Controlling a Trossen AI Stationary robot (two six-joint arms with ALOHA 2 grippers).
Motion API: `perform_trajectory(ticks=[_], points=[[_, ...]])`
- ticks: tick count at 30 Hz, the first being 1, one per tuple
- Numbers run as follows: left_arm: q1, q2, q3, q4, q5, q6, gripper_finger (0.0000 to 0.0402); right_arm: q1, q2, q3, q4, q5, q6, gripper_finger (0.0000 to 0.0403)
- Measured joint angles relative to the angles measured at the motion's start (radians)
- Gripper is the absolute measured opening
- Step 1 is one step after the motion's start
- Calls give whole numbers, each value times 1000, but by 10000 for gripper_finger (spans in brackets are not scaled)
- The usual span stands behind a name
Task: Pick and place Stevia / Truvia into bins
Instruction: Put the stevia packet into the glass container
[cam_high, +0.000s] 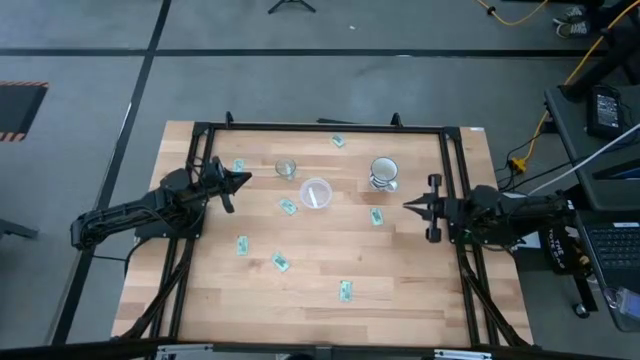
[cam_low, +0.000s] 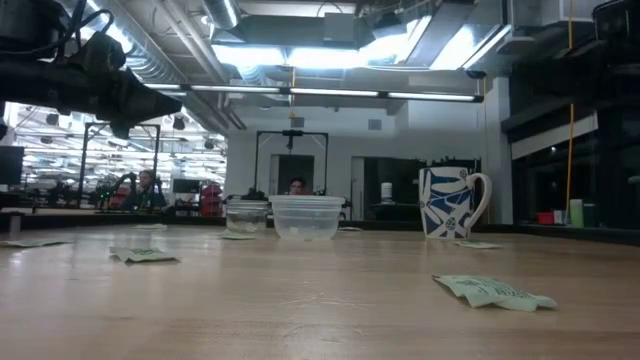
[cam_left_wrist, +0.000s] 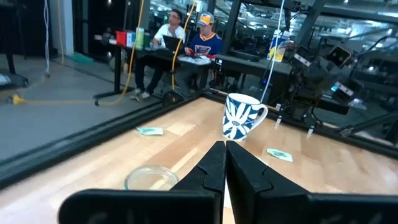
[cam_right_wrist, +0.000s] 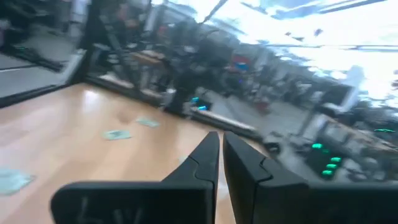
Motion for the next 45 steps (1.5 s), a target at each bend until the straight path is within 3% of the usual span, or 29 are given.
perform_trajectory(ticks=[4, 14, 21, 36, 45], points=[[0, 0, 0, 6, -12, 35, 6, 0, 0, 0, 21, 58, -1, 28], [0, 0, 0, 43, -119, 32, 6, 0, 0, 0, -20, 57, 183, 28], [0, 0, 0, 68, -137, 41, 6, 0, 15, 0, -64, 57, 282, 28], [0, 0, 0, 71, -183, 119, 6, 0, 75, 0, -63, 58, 220, 28], [0, 0, 0, 71, -183, 119, 6, 0, 75, 0, -16, 282, 131, 28]])
